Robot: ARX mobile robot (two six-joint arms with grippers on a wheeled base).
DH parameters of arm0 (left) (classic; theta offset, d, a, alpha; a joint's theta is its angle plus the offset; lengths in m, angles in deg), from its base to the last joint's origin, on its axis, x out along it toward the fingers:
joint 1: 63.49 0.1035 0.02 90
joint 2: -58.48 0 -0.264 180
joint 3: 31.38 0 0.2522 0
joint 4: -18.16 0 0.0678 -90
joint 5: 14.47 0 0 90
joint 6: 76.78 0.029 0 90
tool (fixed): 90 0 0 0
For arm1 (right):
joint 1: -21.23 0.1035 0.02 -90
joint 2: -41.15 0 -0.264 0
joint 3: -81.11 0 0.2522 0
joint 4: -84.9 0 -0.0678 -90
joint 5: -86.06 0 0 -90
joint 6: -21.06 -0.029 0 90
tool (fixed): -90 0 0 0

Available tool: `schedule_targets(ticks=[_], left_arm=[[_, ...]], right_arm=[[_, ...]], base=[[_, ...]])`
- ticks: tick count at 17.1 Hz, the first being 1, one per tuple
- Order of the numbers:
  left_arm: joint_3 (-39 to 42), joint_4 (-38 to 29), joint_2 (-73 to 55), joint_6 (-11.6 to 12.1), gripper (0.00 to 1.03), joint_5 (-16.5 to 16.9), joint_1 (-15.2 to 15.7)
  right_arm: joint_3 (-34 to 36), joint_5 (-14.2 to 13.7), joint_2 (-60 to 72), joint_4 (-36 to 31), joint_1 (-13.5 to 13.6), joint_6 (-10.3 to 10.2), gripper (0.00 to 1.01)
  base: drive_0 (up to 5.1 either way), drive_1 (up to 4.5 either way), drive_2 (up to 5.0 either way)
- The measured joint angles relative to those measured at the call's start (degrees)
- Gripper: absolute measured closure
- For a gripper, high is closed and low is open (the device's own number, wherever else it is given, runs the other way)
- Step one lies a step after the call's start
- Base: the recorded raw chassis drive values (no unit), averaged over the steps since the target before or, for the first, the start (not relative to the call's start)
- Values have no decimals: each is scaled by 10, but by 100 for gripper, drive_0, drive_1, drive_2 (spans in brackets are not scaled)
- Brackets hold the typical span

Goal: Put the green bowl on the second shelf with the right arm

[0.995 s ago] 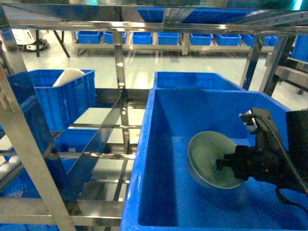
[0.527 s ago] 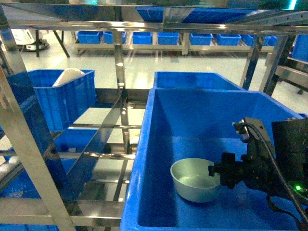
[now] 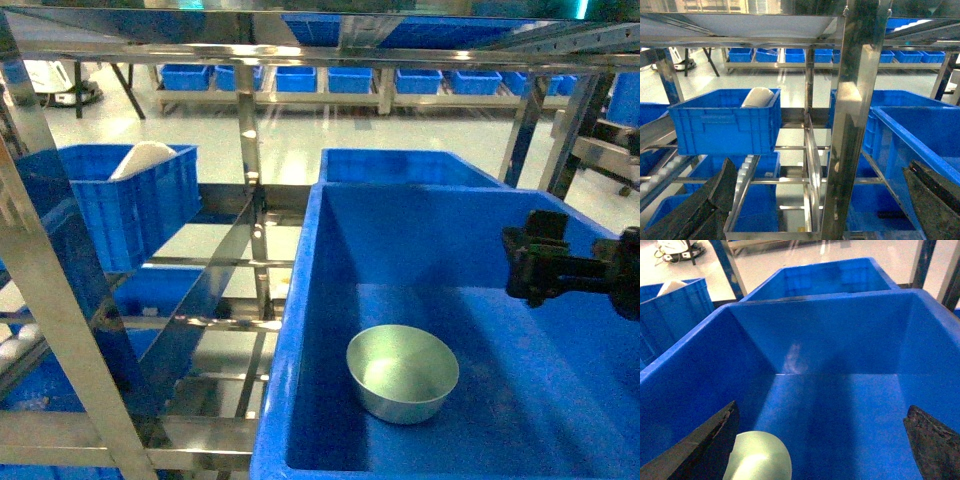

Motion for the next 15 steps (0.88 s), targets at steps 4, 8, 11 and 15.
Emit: schedule_targets(ticks=[4,8,11,15], left_arm=[[0,0,0,0,5,0,0],[0,0,0,0,5,0,0],[0,0,0,0,5,0,0],[0,0,0,0,5,0,0]], right_arm=[[105,-25,-123,9,-2,30,3],[225,-37,-343,123,-11,-3,3],[258,-71,-299,-50,-15,36,19],[301,-49,-489,49,-45,102,72]], base=[[0,0,0],[0,0,0],[0,0,0],[0,0,0]])
